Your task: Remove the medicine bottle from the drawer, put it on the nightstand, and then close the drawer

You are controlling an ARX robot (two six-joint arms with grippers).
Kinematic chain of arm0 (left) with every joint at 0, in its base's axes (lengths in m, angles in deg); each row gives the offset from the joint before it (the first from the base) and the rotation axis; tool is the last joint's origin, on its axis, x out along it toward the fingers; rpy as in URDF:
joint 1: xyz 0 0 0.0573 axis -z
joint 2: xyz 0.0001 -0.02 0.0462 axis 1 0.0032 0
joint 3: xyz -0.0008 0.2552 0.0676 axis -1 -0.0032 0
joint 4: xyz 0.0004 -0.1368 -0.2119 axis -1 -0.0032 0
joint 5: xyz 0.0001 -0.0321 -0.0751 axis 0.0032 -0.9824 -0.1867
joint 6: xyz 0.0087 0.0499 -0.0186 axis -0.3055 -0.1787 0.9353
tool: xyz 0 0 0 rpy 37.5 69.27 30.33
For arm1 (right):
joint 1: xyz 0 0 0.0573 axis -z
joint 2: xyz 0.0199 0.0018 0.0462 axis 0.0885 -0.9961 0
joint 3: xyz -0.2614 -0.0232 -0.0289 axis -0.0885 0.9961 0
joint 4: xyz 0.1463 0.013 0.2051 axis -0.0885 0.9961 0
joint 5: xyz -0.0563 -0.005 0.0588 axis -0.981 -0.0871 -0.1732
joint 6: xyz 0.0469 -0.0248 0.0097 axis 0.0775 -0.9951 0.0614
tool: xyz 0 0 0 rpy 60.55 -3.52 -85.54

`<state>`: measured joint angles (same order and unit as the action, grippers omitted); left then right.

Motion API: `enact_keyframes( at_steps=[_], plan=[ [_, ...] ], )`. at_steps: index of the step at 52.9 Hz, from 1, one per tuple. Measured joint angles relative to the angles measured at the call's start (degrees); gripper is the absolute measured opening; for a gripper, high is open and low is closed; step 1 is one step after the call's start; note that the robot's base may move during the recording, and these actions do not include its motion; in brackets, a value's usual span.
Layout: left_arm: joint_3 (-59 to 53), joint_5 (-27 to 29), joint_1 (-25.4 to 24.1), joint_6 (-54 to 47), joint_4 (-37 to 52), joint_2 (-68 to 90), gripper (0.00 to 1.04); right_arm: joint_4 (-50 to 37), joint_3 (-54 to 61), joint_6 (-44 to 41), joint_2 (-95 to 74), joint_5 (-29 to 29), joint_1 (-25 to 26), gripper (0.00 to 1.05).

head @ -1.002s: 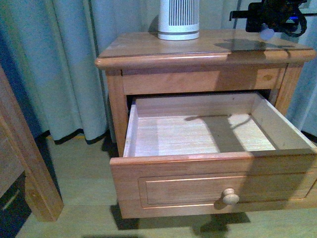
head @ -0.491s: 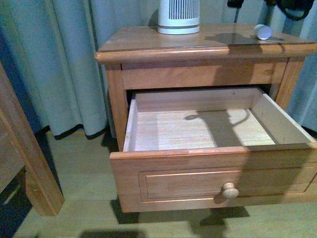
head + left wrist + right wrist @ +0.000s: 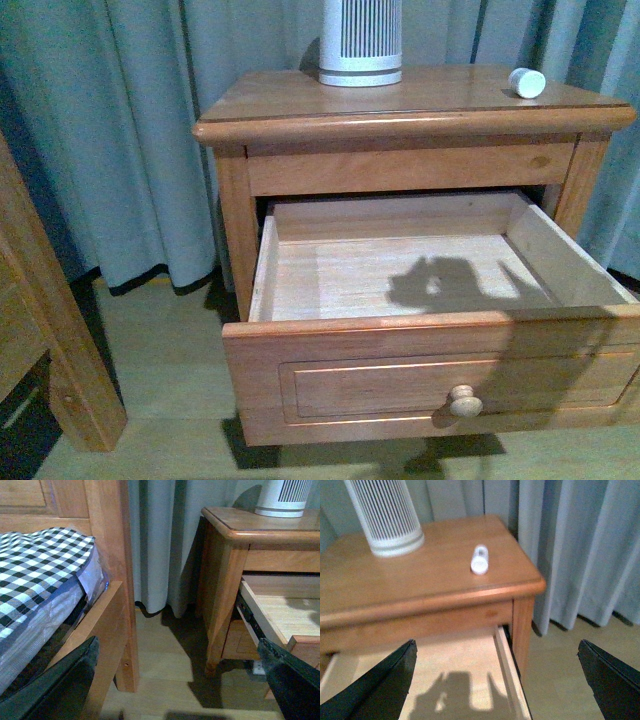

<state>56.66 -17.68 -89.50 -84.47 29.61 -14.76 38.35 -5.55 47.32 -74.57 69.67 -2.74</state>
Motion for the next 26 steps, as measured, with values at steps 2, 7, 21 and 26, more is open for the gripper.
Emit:
enact_keyframes(
  at_steps=[2,7,21,26],
  plan=[
    [0.0,0.0,0.0,0.0,0.0,0.0,0.98,-0.63,3.72,0.04,2.51,-0.33,-0.33,0.98],
    [0.0,0.0,0.0,0.0,0.0,0.0,0.98,0.04,12.7,1.81,8.98,0.46,-0.59,0.98],
    [0.0,0.0,0.0,0.0,0.0,0.0,0.98,-8.44,26.36,9.11,3.61,3.65,-0.66,0.98],
    [0.0,0.0,0.0,0.0,0.0,0.0,0.98,-16.94,26.58,9.29,-5.18,3.37,-0.44,0.98]
  ],
)
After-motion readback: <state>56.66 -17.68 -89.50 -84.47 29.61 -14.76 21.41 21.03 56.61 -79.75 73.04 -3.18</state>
